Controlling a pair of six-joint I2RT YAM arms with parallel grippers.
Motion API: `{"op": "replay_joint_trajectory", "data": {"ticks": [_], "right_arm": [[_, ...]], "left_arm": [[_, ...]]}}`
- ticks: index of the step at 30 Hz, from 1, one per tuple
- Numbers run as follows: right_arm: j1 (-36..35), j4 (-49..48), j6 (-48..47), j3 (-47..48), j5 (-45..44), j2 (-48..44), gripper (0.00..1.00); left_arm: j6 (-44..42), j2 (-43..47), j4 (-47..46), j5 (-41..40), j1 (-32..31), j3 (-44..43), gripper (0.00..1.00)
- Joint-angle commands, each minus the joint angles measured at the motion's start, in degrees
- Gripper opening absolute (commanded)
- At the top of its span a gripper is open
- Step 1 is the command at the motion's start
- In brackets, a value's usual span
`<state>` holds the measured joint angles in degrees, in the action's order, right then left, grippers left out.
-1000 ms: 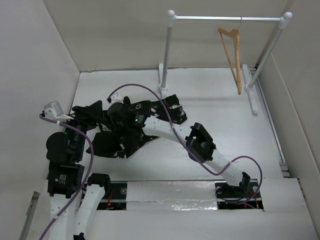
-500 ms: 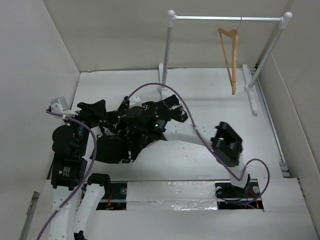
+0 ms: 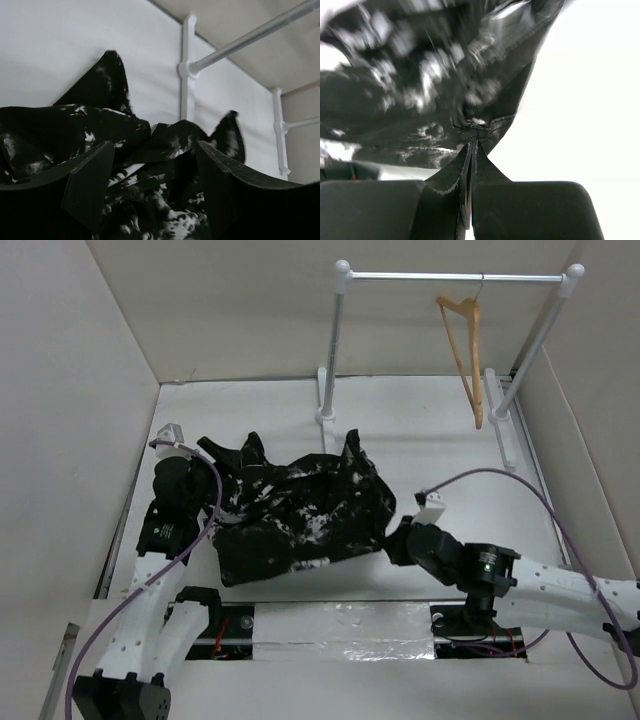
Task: Place the trousers on the hanger
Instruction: Flatten out the trousers at the center of the board.
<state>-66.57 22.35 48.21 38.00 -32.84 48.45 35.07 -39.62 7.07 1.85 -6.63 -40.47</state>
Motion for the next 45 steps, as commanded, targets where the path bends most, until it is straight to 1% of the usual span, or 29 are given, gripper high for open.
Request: {"op": "replay_joint_trajectory", "data": {"ticks": [1, 4, 7, 8, 9, 11, 12, 14, 15, 16, 17, 18, 20, 21, 23, 24, 25, 26, 27, 28, 29, 30, 31, 33, 35, 38, 41, 43, 45], "right_arm": [[-3.48, 14.38, 18.9, -7.57, 2.92, -9.31, 0.0], [-6.37, 14.04, 22.18, -11.36, 8.82, -14.85, 0.0], [-8.4, 15.44, 21.94, -8.75, 8.16, -14.44, 0.0], [-9.1, 18.32, 20.1, -4.38, 4.75, -13.65, 0.18], [-9.11, 19.91, 20.09, -4.34, 4.72, -12.68, 0.3], [-9.11, 22.38, 16.84, 3.11, -1.5, -9.62, 0.51], [-9.11, 22.65, 16.31, 5.05, -3.7, -8.55, 0.66], [-8.33, 21.08, 11.58, 8.74, -10.12, -5.31, 0.81], [-6.93, 19.68, 10.34, 9.63, -11.79, -4.07, 0.86], [-5.08, 18.53, 6.15, 10.51, -12.85, -2.84, 0.84], [-2.89, 17.39, 4.55, 10.78, -12.95, -1.87, 0.78], [2.7, 14.33, 3.92, 9.91, -13.04, -0.38, 0.46], [10.1, 9.67, -1.08, 6.84, -9.98, 0.07, 0.07], [18.49, 6.34, -2.4, 4.04, -7.61, -0.45, 0.0], [26.36, 3.24, -6.18, 0.95, 2.57, -2.21, 0.0], [29.71, -1.3, -7.41, -0.89, 5.91, -3.17, 0.22], [36.18, -3.08, -9.34, -4.91, 12.38, -4.57, 0.4], [39.11, -4.41, -10.05, -6.26, 15.06, -4.59, 0.58], [41.75, -6.86, -10.93, -7.4, 17.35, -4.15, 0.83], [44.04, -8.1, -11.64, -9.33, 21.55, -3.45, 0.9], [48.42, -9.85, -12.25, -10.04, 24.72, -1.01, 0.93], [50.03, -14.57, -12.52, -10.83, 27.97, 0.67, 0.96], [51.87, -16.88, -12.61, -11.88, 33.92, 4.34, 0.98], [51.89, -20.57, -12.87, -11.55, 37.93, 8.05, 1.0], [51.89, -23.12, -12.35, -10.84, 39.86, 11.48, 1.0], [51.89, -31.73, -10.33, -11.54, 44.78, 16.93, 0.99], [53.11, -35.35, -8.49, -11.28, 47.16, 22.03, 0.85], [54.86, -37.55, -7.26, -12.07, 46.91, 23.35, 0.55], [56.8, -36.25, -7.16, -12.33, 44.46, 21.96, 0.09]], "left_arm": [[1.23, -2.3, -4.79, 1.75, 0.31, 1.18, 0.64], [2.11, -3.45, -6.27, 1.84, 0.31, 1.71, 0.64], [2.11, -5.2, -6.63, 1.93, 0.31, 0.66, 0.64], [2.2, -6.08, -6.89, 2.19, 0.31, 0.65, 0.63], [2.28, -6.52, -8.46, 2.46, 0.31, 0.74, 0.63], [2.37, -7.93, -9.44, 3.25, 0.31, 0.04, 0.63], [2.2, -9.67, -9.27, 3.51, 0.31, -0.4, 0.63], [1.32, -11.0, -9.61, 4.91, 0.31, -1.02, 0.63], [1.32, -12.05, -10.49, 5.79, 0.31, -0.76, 0.63], [1.14, -12.85, -11.37, 7.1, 0.31, -0.67, 0.62], [0.62, -13.99, -11.12, 7.2, -1.09, -1.71, 0.61], [-0.26, -16.43, -10.5, 6.94, -2.67, -2.68, 0.59], [-2.62, -18.56, -9.1, 2.23, -8.1, -5.74, 0.55], [-2.99, -20.57, -8.66, -0.07, -14.83, -6.72, 0.55], [-3.43, -22.43, -7.52, -7.69, -20.67, -9.18, 0.57], [-4.12, -24.09, -7.34, -8.87, -23.75, -9.71, 0.59], [-4.48, -24.63, -7.25, -9.4, -24.3, -9.89, 0.65], [-4.92, -25.24, -7.25, -8.36, -24.3, -9.28, 0.69], [-6.23, -26.47, -7.68, -7.48, -24.3, -8.49, 0.74], [-6.76, -27.17, -7.86, -6.95, -24.3, -7.79, 0.78], [-6.94, -28.05, -7.25, -6.94, -24.3, -7.0, 0.79], [-7.29, -29.45, -7.25, -6.68, -24.3, -6.64, 0.79], [-7.82, -29.81, -7.25, -6.77, -25.7, -6.21, 0.8], [-8.35, -30.69, -7.16, -8.87, -27.9, -6.81, 0.8], [-8.79, -32.8, -4.18, -9.93, -29.13, -8.22, 0.81], [-9.05, -34.03, -4.96, -9.58, -30.45, -7.53, 0.81], [-8.7, -35.35, -4.79, -11.07, -31.85, -7.17, 0.8], [-8.7, -36.32, -3.82, -12.65, -33.53, -7.52, 0.79], [-8.09, -35.89, -4.95, -13.54, -34.76, -7.17, 0.79]]}}
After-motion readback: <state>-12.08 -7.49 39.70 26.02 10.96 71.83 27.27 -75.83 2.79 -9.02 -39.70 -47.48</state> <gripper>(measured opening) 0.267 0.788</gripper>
